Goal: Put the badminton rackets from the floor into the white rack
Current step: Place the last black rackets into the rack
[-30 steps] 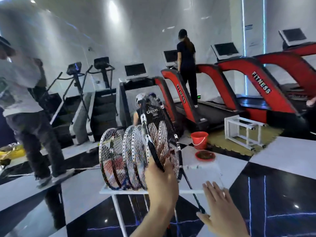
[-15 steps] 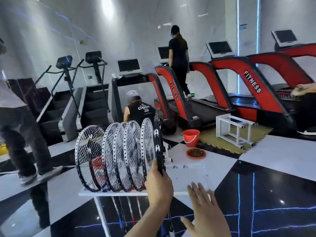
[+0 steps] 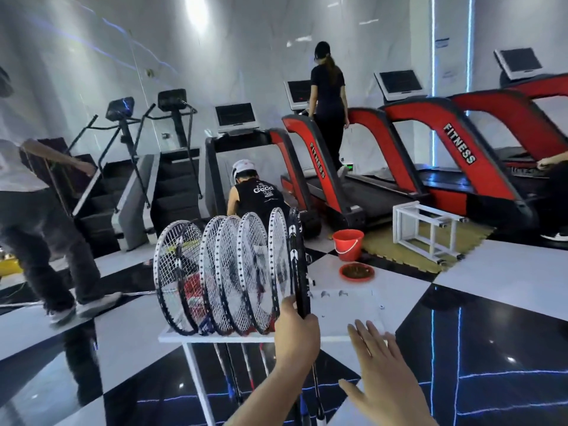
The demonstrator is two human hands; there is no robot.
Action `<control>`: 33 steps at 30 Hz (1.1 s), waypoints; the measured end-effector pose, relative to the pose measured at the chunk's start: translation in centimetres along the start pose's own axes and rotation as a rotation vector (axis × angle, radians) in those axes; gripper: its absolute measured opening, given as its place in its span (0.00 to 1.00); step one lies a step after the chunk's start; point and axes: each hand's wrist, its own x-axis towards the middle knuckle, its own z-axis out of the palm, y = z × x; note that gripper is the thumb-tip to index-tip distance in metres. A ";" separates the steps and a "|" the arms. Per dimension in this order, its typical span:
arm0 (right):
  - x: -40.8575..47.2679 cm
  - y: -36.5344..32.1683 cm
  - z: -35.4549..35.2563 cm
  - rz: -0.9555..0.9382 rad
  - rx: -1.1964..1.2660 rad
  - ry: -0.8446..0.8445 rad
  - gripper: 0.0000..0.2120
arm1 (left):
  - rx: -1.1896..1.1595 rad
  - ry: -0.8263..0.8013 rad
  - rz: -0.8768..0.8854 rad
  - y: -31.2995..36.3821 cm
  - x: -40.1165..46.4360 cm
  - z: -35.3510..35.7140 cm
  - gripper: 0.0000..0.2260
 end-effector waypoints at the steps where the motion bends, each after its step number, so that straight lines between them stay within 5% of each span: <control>1: -0.1 0.3 -0.2 0.016 -0.024 0.002 0.37 | -0.013 -0.023 0.008 0.1 -0.3 -0.1 0.21; 5: -0.4 -0.8 -2.4 0.011 -0.050 0.132 0.37 | 0.061 -0.061 0.104 0.5 -2.1 -3.2 0.23; 10: -1.8 -2.9 -3.2 -0.002 0.020 0.071 0.34 | 0.310 -0.059 0.367 -1.1 -5.6 -7.9 0.20; 15: -4.9 -5.9 -2.5 -0.024 0.038 0.121 0.30 | 0.478 0.026 0.423 -5.3 -6.7 -11.8 0.15; 22: -10.8 -7.0 3.9 0.044 0.038 0.113 0.22 | 0.542 -0.015 0.183 -17.5 -9.0 -13.9 0.11; 33: -18.0 -7.6 16.7 0.184 0.015 -0.293 0.22 | 0.259 -0.118 -0.380 -34.3 -11.9 -12.0 0.07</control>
